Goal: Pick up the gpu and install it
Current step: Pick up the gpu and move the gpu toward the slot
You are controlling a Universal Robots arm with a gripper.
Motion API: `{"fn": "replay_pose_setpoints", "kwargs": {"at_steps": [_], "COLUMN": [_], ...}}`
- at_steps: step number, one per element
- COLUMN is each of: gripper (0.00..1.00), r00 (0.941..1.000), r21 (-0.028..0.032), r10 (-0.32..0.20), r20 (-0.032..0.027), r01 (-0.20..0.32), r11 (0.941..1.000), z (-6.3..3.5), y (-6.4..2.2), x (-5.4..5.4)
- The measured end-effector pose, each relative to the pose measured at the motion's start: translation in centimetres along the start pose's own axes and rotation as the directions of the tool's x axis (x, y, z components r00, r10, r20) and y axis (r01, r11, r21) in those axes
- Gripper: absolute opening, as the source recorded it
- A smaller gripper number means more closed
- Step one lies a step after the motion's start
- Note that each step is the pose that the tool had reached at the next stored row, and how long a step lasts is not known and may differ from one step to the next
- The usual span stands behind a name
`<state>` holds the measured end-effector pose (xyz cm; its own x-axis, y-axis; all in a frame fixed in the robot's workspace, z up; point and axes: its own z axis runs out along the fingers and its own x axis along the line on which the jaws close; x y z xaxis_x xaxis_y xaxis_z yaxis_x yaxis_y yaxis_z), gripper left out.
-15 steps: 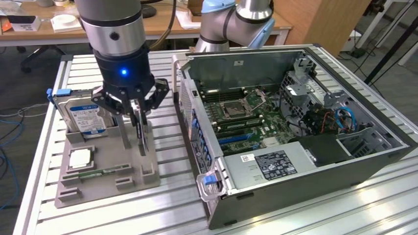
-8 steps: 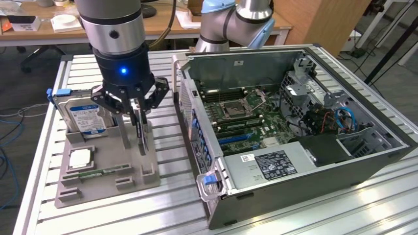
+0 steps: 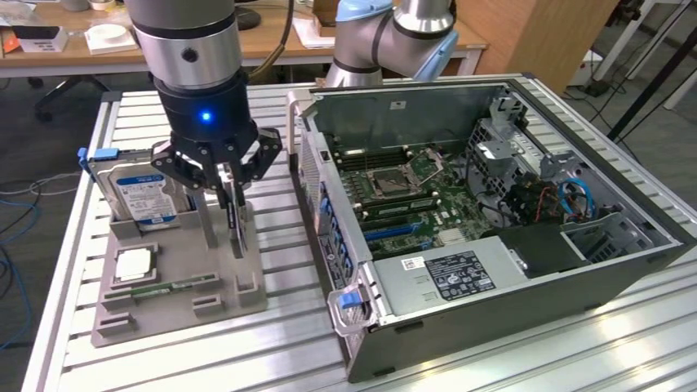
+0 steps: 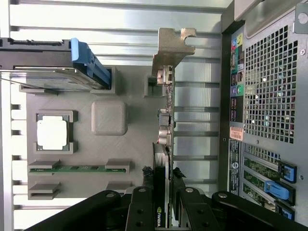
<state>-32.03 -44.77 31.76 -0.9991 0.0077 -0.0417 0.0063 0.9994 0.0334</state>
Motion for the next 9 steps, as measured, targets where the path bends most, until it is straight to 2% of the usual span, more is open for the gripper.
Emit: {"fn": "replay_pose_setpoints", "kwargs": {"at_steps": [9], "gripper": [0.26], "r00": [1.0], "r21": [0.0], "r10": [0.0], "r20": [0.0001], "r01": [0.0], "r11": [1.0], "z": [-0.18], "y": [0.0], "x": [-0.01]}}
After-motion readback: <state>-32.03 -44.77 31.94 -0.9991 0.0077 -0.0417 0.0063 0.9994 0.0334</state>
